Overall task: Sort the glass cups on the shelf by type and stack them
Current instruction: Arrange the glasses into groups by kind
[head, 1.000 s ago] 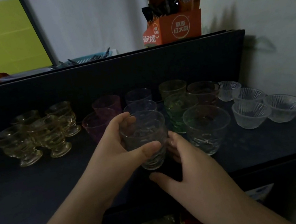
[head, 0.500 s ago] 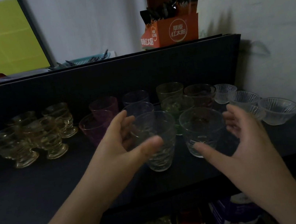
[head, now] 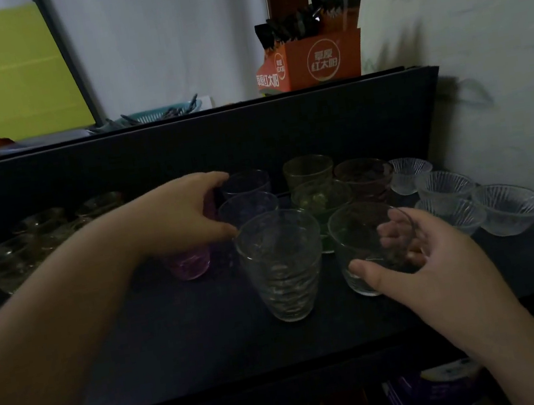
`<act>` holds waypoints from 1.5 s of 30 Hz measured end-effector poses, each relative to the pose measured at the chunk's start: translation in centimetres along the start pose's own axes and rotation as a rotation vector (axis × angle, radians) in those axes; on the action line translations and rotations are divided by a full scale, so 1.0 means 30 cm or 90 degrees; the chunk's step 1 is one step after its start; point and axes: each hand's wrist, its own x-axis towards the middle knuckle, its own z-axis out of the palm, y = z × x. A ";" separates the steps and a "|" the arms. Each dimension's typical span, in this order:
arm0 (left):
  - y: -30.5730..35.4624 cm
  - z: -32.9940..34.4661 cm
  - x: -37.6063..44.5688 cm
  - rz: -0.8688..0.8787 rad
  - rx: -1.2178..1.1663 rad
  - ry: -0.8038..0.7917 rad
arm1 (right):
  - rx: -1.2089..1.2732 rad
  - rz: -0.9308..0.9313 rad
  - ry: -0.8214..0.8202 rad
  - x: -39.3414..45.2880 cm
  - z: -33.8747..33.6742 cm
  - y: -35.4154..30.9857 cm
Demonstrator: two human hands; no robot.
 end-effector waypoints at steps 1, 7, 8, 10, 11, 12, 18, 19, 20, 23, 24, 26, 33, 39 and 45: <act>-0.007 -0.006 0.001 0.003 0.012 -0.006 | 0.008 -0.001 0.001 0.000 -0.005 0.004; -0.091 -0.011 -0.011 -0.030 -0.038 0.046 | 0.042 -0.052 -0.007 -0.004 -0.034 -0.031; -0.098 -0.005 -0.016 -0.034 -0.050 0.061 | 0.043 -0.056 0.001 -0.003 -0.038 -0.043; -0.107 0.011 -0.028 -0.038 -0.050 0.091 | 0.049 -0.062 0.026 0.003 -0.050 -0.055; -0.111 0.020 -0.034 -0.041 -0.043 0.095 | 0.059 -0.066 0.033 0.009 -0.059 -0.057; -0.115 0.028 -0.037 -0.043 -0.034 0.095 | 0.066 -0.070 0.036 0.017 -0.068 -0.056; -0.160 0.039 -0.035 -0.083 0.014 0.114 | 0.099 -0.104 0.064 0.068 -0.085 -0.093; -0.177 0.045 -0.037 -0.118 0.029 0.105 | 0.108 -0.106 0.070 0.076 -0.086 -0.100; -0.196 0.055 -0.043 -0.154 0.027 0.093 | 0.116 -0.110 0.077 0.087 -0.087 -0.102; -0.245 0.104 -0.062 -0.208 -0.039 0.115 | 0.142 -0.117 0.089 0.111 -0.081 -0.119; -0.255 0.127 -0.066 -0.211 -0.064 0.145 | 0.146 -0.122 0.085 0.116 -0.077 -0.126; -0.264 0.172 -0.072 -0.219 -0.116 0.219 | 0.150 -0.134 0.075 0.126 -0.064 -0.144; -0.272 0.229 -0.097 -0.230 -0.205 0.356 | 0.175 -0.174 0.027 0.187 -0.010 -0.201; -0.264 0.146 -0.147 -0.196 -0.246 0.424 | 0.118 -0.173 -0.032 0.292 0.044 -0.277; -0.243 0.000 -0.088 -0.150 -0.308 0.447 | 0.078 -0.058 -0.151 0.404 0.126 -0.323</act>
